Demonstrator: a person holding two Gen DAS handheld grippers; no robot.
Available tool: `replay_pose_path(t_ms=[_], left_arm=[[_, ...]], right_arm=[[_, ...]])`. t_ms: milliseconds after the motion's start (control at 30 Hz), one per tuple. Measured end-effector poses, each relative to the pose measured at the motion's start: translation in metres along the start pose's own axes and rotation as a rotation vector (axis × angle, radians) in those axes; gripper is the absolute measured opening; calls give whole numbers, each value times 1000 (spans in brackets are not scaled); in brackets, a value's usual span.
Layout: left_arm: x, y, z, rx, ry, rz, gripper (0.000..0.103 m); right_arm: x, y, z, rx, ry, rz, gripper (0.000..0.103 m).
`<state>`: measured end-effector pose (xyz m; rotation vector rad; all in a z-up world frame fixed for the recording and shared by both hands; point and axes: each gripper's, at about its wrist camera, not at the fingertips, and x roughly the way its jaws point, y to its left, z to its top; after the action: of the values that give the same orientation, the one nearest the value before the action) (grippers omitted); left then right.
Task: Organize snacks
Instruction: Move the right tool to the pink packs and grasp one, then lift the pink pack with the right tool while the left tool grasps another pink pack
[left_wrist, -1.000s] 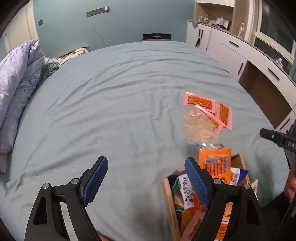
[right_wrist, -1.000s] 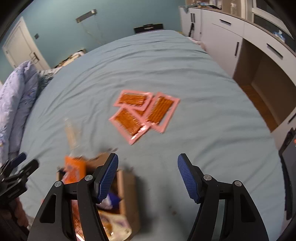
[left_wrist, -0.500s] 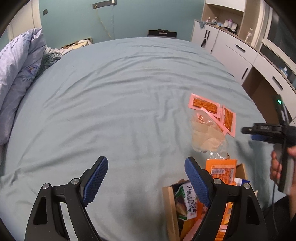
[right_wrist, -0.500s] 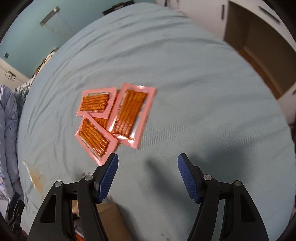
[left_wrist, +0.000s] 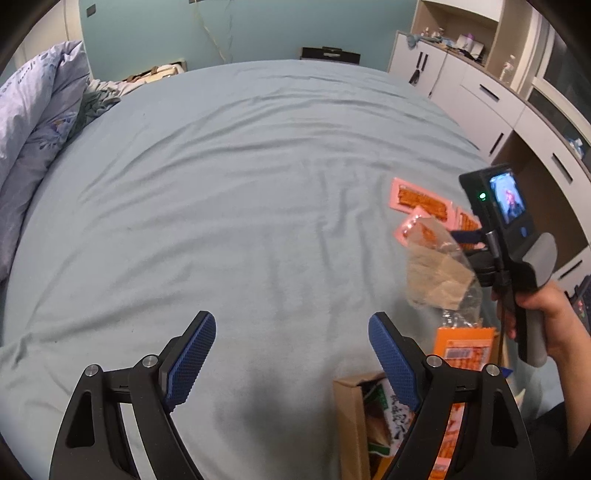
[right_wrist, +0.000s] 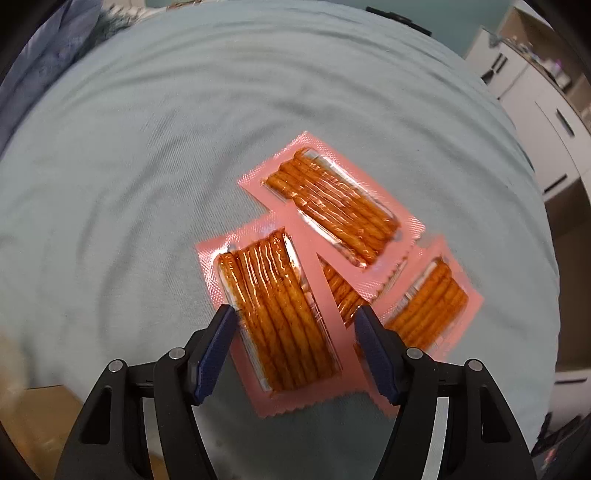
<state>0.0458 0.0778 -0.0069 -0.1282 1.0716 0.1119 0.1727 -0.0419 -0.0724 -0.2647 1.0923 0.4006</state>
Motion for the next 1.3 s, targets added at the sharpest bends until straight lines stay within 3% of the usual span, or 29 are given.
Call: replay_pose_path(t_ms=[67, 133, 167, 267, 300, 400, 567, 800, 933, 1033, 1133, 1200, 1300], left_arm=[[3, 1, 1, -6, 5, 2, 86], [4, 2, 2, -7, 2, 7, 86], [3, 1, 2, -6, -2, 11, 86], [3, 0, 1, 3, -15, 32, 86], [2, 0, 0, 6, -19, 39, 86], [-1, 1, -2, 9, -35, 58, 86], [-11, -1, -4, 33, -69, 53, 86], [-34, -30, 13, 115, -85, -38, 87], [-34, -88, 46, 260, -47, -96, 103], [-16, -144, 78, 339, 34, -125, 103], [21, -193, 104, 342, 167, -178, 103], [57, -225, 113, 349, 253, -155, 103], [100, -258, 115, 403, 321, -99, 103]], right_arm=[[0, 2, 1, -6, -5, 3, 67], [-3, -2, 0, 20, -1, 4, 43], [-6, -6, 0, 36, 0, 11, 37], [-15, -12, -5, 62, 2, 55, 27], [-19, -12, -8, 63, -11, 59, 13], [-41, -17, -15, 91, -42, 107, 4], [-95, -40, -31, 200, -122, 155, 4], [-169, -93, -101, 503, -258, 147, 4], [-157, -114, -138, 629, -237, 208, 4], [-141, -131, -140, 710, -202, 274, 4], [-127, -151, -137, 786, -187, 295, 4], [-128, -162, -134, 816, -183, 287, 4], [-137, -176, -137, 849, -194, 264, 4]])
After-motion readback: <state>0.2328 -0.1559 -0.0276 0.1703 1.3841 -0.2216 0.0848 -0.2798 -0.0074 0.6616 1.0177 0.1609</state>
